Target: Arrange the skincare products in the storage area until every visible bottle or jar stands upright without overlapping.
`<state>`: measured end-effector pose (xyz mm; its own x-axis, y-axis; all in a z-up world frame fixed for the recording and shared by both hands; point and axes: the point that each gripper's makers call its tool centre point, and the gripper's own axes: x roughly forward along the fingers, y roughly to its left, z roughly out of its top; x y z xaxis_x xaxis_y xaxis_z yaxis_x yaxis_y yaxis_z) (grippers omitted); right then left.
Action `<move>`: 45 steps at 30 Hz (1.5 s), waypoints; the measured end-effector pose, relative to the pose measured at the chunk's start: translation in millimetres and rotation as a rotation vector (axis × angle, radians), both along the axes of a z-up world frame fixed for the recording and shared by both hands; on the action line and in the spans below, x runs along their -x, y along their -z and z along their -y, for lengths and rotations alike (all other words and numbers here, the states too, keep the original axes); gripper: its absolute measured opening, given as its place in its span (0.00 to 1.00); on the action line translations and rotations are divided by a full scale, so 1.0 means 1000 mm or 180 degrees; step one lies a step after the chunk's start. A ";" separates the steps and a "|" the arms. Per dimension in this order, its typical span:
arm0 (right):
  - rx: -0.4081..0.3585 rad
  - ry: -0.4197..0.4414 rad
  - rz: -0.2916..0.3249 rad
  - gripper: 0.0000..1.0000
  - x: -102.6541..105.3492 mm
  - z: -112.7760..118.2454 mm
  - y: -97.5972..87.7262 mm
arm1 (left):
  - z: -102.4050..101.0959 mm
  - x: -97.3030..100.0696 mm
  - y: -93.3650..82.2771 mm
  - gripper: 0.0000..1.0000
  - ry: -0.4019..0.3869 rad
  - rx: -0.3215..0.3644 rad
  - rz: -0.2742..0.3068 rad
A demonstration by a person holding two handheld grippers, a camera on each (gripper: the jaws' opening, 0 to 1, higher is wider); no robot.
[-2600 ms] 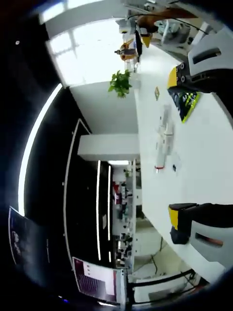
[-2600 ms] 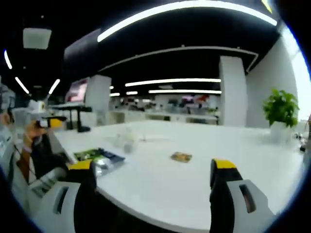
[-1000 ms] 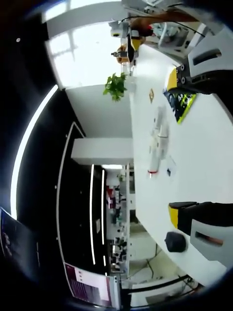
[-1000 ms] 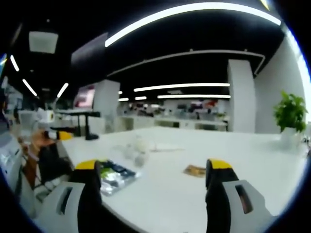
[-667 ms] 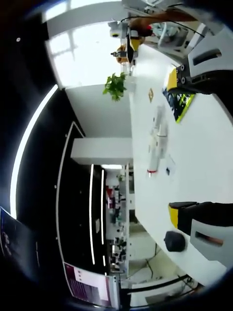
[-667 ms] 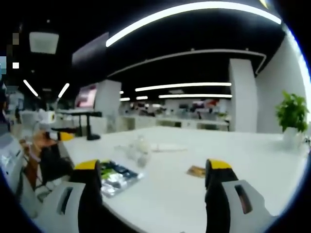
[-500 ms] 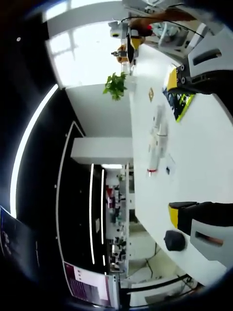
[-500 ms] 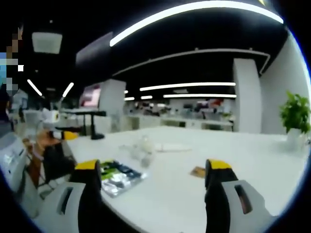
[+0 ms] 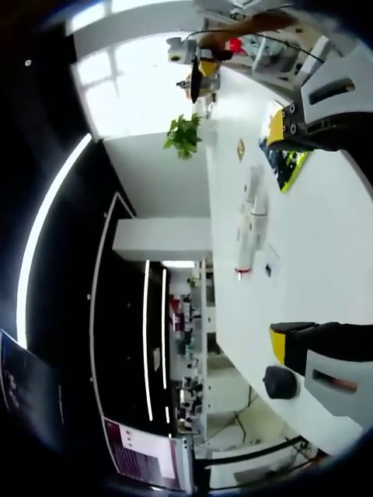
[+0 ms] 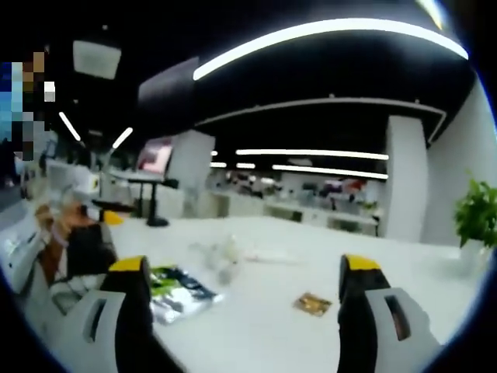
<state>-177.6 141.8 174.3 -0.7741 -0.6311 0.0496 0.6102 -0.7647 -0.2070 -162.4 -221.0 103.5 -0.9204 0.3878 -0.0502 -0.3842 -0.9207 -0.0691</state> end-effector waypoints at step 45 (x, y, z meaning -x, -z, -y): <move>0.0426 -0.0855 -0.0017 0.94 0.134 0.082 -0.046 | -0.010 0.005 0.011 0.94 0.0108 0.0086 0.0107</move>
<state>-312.0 60.0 219.9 -0.5799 -0.8008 0.1498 0.7935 -0.5968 -0.1190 -167.5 -211.1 92.1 -0.9044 0.4168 -0.0917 -0.4130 -0.9089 -0.0579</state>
